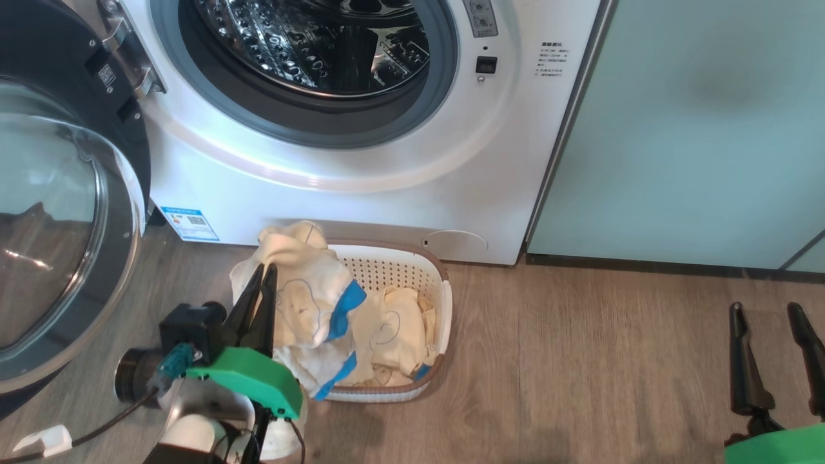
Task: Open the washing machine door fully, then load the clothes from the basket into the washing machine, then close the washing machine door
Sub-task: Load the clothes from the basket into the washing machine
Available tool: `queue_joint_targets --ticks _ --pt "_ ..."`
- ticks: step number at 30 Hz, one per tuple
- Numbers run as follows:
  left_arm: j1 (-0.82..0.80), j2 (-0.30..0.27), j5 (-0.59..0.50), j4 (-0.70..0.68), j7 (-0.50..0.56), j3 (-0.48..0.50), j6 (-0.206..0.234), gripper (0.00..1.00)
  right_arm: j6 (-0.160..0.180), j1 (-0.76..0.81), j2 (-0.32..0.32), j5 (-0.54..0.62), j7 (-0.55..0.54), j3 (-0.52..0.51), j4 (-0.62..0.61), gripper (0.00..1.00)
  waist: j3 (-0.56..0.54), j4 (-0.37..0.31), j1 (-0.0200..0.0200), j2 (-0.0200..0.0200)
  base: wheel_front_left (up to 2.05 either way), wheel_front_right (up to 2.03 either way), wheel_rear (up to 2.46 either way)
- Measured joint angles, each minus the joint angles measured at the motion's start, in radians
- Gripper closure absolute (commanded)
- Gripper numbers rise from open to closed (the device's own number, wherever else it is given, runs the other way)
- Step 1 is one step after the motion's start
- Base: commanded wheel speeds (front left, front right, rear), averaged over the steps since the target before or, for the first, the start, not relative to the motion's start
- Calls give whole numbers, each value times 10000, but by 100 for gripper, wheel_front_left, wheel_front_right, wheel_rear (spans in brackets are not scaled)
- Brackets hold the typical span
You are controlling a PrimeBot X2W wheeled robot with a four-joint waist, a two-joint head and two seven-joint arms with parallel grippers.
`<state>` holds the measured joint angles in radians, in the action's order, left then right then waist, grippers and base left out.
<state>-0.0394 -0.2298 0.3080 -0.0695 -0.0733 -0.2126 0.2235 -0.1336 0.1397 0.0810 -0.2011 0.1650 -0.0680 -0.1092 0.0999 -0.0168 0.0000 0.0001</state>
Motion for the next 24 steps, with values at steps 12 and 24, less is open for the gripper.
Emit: queue_joint_targets --ticks 12,24 --pt "-1 -4 92 -13 -2 -111 38 100 0 -1 -42 -2 -69 -17 -29 0 126 24 0 0 0 0 0" --pt "-355 4 104 265 -48 -130 77 100 0 -15 -107 -33 -54 -2 -61 0 646 -31 1 0 0 0 0"
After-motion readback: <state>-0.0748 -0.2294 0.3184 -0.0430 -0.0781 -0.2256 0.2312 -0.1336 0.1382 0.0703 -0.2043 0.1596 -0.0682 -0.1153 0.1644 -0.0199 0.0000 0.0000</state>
